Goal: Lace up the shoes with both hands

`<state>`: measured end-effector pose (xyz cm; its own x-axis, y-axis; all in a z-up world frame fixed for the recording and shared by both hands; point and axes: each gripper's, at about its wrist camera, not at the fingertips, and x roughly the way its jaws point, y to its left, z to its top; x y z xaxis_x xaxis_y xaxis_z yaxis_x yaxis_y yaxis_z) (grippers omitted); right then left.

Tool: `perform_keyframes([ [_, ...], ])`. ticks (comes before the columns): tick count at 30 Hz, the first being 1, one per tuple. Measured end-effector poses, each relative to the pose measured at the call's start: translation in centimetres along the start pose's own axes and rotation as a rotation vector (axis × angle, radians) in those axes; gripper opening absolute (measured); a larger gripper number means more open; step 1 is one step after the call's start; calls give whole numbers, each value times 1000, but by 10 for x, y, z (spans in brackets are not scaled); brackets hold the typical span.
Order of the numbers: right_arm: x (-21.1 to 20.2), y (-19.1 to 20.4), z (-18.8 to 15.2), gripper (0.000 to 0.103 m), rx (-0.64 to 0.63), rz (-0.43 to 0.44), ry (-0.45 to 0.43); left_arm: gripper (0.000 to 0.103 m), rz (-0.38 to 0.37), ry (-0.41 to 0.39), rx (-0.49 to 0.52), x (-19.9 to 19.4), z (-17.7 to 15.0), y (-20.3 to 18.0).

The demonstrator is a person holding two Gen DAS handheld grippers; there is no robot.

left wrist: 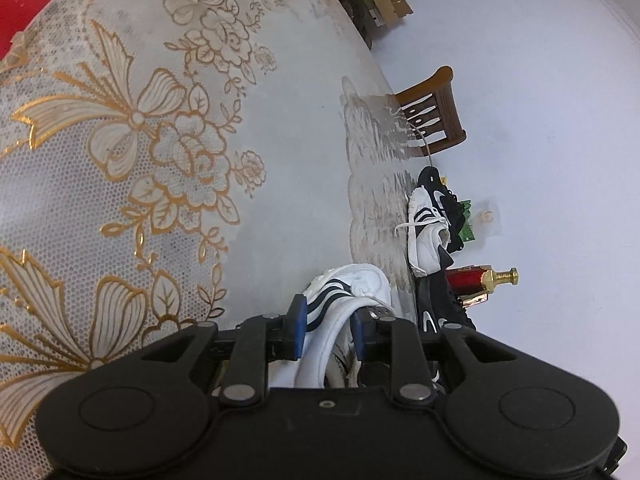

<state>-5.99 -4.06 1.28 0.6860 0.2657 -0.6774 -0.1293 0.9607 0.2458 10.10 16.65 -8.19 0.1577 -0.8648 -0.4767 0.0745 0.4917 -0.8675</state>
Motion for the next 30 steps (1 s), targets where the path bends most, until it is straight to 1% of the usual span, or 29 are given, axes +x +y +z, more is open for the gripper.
perform_keyframes([
  [2, -3, 1, -3, 1, 33, -4, -26, 23, 8, -1, 0, -1, 0, 0],
  [3, -4, 2, -4, 1, 53, -8, -41, 27, 14, 0, -1, -2, 0, 1],
  [4, -5, 2, -7, 1, 79, -13, -67, 28, 21, 3, -2, -3, -1, 2],
  [7, -8, 2, -15, 1, 164, -22, -138, 28, 33, 15, -20, -5, -4, 8],
  [9, -7, 3, -19, 1, 184, -25, -160, 29, 29, 19, -33, -4, -5, 11],
  [13, -5, 2, -23, 1, 235, -27, -203, 29, 46, 26, -5, -3, -5, 8],
  [18, -2, 4, -14, 1, 255, -38, -167, 29, 48, 31, -5, -2, -6, 8],
  [22, -1, -3, -7, 1, 327, 16, -124, 31, 47, 54, 19, 4, -9, 4],
  [23, 0, -2, -7, 1, 322, -2, -126, 33, 49, 56, 24, 5, -10, 3],
  [24, 1, 1, -7, 1, 305, -42, -135, 33, 54, 52, 29, 5, -11, 2],
  [27, 2, 3, -8, 1, 311, -67, -148, 33, 48, 51, 14, 6, -11, 3],
  [30, 2, 11, -9, 0, 228, -106, -146, 34, 52, 51, 20, 5, -12, 2],
])
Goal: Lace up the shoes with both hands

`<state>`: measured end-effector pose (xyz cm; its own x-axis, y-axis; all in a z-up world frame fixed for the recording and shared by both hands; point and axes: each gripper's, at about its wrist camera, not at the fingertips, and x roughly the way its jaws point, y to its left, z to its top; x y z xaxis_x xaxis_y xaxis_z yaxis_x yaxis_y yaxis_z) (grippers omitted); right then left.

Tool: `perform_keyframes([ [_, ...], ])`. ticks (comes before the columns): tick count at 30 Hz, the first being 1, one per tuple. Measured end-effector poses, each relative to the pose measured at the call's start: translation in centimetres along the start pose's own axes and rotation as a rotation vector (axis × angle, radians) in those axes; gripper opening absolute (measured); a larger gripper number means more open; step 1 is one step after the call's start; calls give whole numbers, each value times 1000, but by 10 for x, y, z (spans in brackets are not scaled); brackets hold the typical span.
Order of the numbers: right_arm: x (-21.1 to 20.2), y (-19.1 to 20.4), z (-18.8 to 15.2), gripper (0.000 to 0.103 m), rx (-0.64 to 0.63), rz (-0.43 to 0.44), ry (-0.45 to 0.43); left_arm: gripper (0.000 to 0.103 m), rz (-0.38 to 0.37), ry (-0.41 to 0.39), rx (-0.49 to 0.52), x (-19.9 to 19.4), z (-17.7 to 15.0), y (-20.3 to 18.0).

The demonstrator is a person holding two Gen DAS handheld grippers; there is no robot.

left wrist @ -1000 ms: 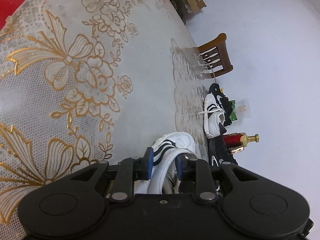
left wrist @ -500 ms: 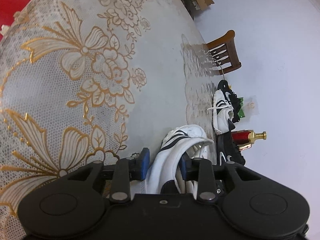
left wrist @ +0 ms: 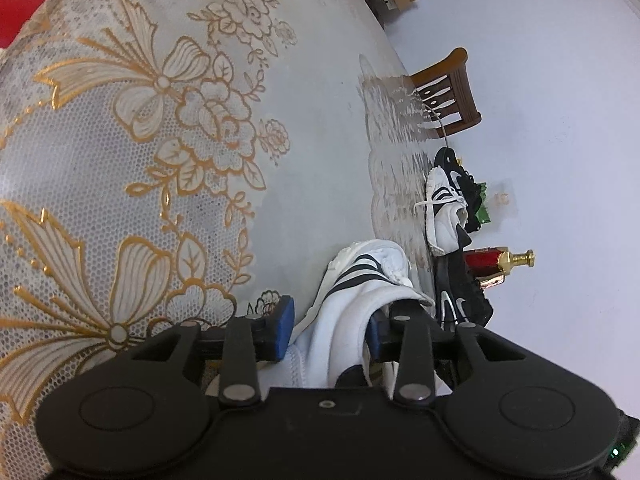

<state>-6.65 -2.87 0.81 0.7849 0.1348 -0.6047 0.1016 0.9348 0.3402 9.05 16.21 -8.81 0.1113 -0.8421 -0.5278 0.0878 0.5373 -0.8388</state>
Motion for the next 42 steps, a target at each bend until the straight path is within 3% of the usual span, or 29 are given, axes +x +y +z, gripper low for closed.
perform_keyframes([
  [4, -11, 18, -4, 1, -195, -76, -16, 34, -5, 5, -13, 1, 1, 1],
  [6, -15, 18, -6, 1, -243, -74, -6, 34, 2, 0, -7, 0, 1, -1],
  [15, -15, -1, -10, 1, -141, -27, 27, 33, 98, -39, 248, -18, -6, -45],
  [17, -14, -6, -11, 6, -96, -9, 61, 35, 113, -27, 259, -18, -8, -45],
  [20, -17, -11, -11, 13, -47, 7, 83, 39, 192, -20, 321, -20, -14, -50],
  [24, -15, -10, -8, 14, -50, 20, 118, 39, 261, -34, 461, -30, -25, -66],
  [25, -13, -10, -7, 9, -52, 19, 124, 39, 269, -54, 495, -35, -27, -71],
  [26, -12, -10, -6, 3, -55, 8, 128, 39, 276, -71, 544, -38, -28, -78],
  [29, -13, -16, -6, 1, -9, 13, 123, 42, 300, -99, 750, -39, -31, -102],
  [32, -26, -15, -10, 1, 30, 38, 35, 42, 301, -27, 999, -23, -36, -122],
  [34, -31, -14, -17, 1, 55, 36, -19, 40, 275, 35, 1047, -10, -32, -122],
  [37, -32, -13, -29, 1, 87, 20, -65, 32, 211, 87, 975, 5, -15, -110],
  [39, -32, -12, -32, 1, 86, 21, -77, 24, 120, 109, 814, 9, 0, -96],
  [42, -31, -13, -29, 1, 79, 36, -92, 25, -17, 97, 514, 9, 21, -58],
])
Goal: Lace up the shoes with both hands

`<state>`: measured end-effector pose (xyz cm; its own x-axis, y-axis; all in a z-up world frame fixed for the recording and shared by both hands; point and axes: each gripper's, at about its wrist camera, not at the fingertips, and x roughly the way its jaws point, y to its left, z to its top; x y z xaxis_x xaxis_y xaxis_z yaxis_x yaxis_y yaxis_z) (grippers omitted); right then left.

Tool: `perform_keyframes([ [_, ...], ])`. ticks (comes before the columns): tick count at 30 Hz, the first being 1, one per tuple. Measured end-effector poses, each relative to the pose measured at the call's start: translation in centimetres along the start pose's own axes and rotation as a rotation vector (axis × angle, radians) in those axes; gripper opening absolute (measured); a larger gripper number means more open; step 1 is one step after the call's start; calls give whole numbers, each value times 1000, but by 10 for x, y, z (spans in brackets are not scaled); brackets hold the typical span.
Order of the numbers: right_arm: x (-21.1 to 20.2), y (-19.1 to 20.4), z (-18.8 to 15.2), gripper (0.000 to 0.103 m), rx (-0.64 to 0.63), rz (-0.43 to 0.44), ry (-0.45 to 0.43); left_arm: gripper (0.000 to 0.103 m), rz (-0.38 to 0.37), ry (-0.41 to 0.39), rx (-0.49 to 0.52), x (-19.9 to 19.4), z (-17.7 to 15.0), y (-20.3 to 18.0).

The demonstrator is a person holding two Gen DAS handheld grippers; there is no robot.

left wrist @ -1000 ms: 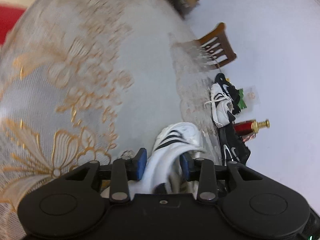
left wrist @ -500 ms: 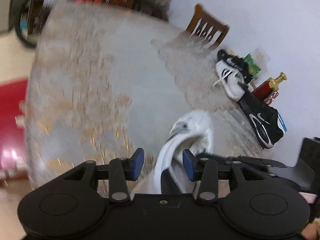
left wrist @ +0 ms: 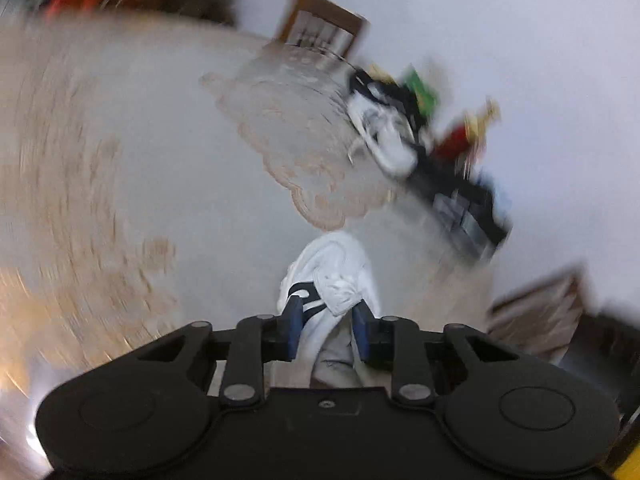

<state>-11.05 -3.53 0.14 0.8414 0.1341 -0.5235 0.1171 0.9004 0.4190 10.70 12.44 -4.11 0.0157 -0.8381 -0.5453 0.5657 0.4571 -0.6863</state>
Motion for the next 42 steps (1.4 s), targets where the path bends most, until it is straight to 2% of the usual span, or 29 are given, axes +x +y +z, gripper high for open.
perform_keyframes([
  [2, 2, 0, 4, 1, 2, 17, -2, 25, -76, -41, -179, -3, -5, 26],
  [4, 5, 0, 8, 1, -8, 20, -5, 25, -112, -82, -293, -6, -13, 43],
  [7, 13, 5, 14, 1, -47, 19, 22, 25, -130, -126, -395, -10, -23, 58],
  [11, 28, 10, 26, 1, -91, 15, 92, 25, -126, -161, -467, -11, -33, 70],
  [17, 35, 4, 49, 1, -82, 80, 170, 25, -148, -205, -516, -18, -38, 71],
  [20, 31, 9, 60, 1, -135, 116, 185, 25, -156, -211, -498, -19, -40, 65],
  [24, 42, 12, 66, 1, -201, 81, 284, 25, -157, -233, -516, -17, -44, 63],
  [31, 62, -5, 75, 1, -96, 113, 427, 24, -155, -245, -520, -15, -47, 60],
  [36, 64, -10, 74, 1, -37, 134, 429, 25, -154, -250, -516, -14, -49, 58],
  [42, 53, -9, 64, 1, 38, 99, 317, 25, -140, -240, -476, -17, -48, 50],
])
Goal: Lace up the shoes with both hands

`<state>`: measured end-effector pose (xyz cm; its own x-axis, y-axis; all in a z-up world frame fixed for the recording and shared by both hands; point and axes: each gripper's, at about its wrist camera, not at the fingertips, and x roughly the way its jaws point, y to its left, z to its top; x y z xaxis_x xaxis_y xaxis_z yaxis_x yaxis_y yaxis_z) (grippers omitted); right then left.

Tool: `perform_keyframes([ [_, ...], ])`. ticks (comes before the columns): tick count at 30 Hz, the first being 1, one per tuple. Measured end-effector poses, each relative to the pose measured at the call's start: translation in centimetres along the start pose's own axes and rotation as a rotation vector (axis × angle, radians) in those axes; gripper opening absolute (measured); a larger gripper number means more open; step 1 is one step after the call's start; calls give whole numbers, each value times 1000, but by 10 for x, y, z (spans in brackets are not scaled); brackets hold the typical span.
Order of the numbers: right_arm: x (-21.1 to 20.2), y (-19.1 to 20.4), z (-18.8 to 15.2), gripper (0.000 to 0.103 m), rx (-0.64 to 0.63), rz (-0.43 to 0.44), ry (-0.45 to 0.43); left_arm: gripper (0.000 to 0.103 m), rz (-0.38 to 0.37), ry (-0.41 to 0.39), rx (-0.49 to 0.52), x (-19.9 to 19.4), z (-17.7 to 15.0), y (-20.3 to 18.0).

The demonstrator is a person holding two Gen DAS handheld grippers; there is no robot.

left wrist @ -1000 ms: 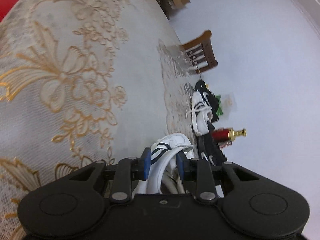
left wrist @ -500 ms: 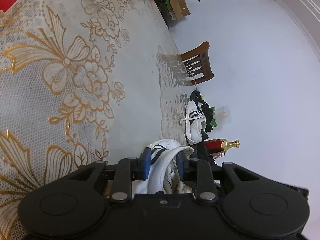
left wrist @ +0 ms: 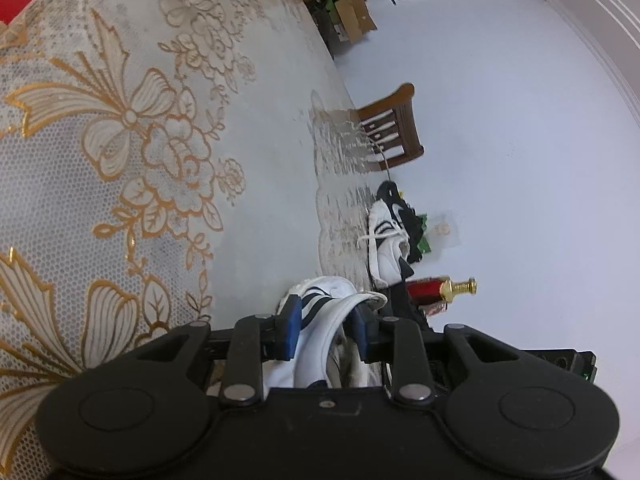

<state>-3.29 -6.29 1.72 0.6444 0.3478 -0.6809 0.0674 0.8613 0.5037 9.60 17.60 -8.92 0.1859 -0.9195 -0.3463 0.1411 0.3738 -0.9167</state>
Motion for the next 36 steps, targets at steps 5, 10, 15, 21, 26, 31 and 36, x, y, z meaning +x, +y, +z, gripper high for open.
perform_keyframes([
  [5, -3, -3, -18, 4, 60, 24, -128, 29, 86, 20, 139, -15, -2, -25],
  [10, -33, -9, -39, 44, 102, 30, -201, 55, 240, 79, 375, -28, -23, -63],
  [15, -69, -5, -50, 76, 33, -22, -312, 62, 314, 80, 503, -30, -50, -88],
  [21, -54, -3, -19, 71, -89, 50, -213, 64, 441, 21, 497, -22, -61, -94],
  [26, -11, -13, 9, 57, -139, 127, -74, 64, 619, -14, 507, -10, -83, -103],
  [31, 9, -34, 25, 1, -110, 314, 50, 64, 719, -108, 427, -6, -99, -107],
  [36, -15, -54, 79, 0, 49, 542, -34, 65, 799, -180, 319, -4, -110, -105],
])
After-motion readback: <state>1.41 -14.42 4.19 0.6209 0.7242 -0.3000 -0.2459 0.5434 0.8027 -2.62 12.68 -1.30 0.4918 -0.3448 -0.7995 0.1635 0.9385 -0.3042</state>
